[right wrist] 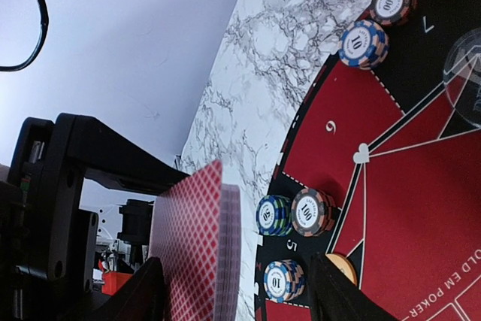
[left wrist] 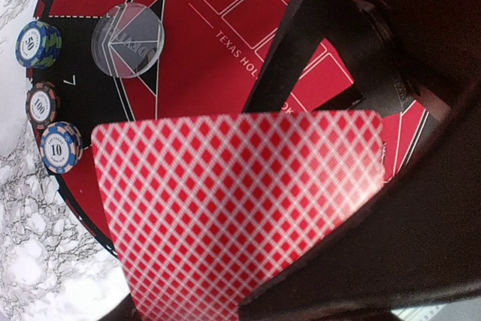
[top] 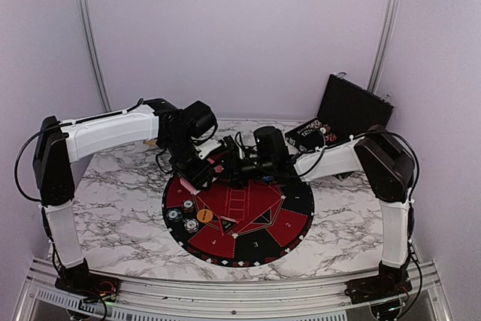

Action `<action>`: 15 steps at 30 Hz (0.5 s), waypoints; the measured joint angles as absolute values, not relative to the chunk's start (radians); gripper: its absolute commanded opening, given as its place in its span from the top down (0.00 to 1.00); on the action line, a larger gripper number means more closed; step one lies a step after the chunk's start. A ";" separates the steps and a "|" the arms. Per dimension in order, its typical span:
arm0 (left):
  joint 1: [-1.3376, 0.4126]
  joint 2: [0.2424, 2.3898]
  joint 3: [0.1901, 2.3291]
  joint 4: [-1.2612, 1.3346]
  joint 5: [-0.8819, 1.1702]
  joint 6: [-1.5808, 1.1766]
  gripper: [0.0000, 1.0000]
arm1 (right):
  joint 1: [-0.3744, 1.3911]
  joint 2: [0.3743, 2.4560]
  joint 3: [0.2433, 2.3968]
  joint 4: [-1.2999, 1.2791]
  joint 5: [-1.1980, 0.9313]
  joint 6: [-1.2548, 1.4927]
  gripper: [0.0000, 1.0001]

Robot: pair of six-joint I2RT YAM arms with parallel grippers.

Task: Distribute texas hold em gaming equipment
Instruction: Pick up the poker card from the face-down deck piles.

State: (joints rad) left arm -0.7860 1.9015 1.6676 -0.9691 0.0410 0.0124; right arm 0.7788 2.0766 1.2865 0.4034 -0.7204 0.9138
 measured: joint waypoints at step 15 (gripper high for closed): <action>-0.782 1.901 1.668 -0.970 0.039 0.013 0.67 | 0.768 2.074 1.286 0.400 -0.703 0.903 0.38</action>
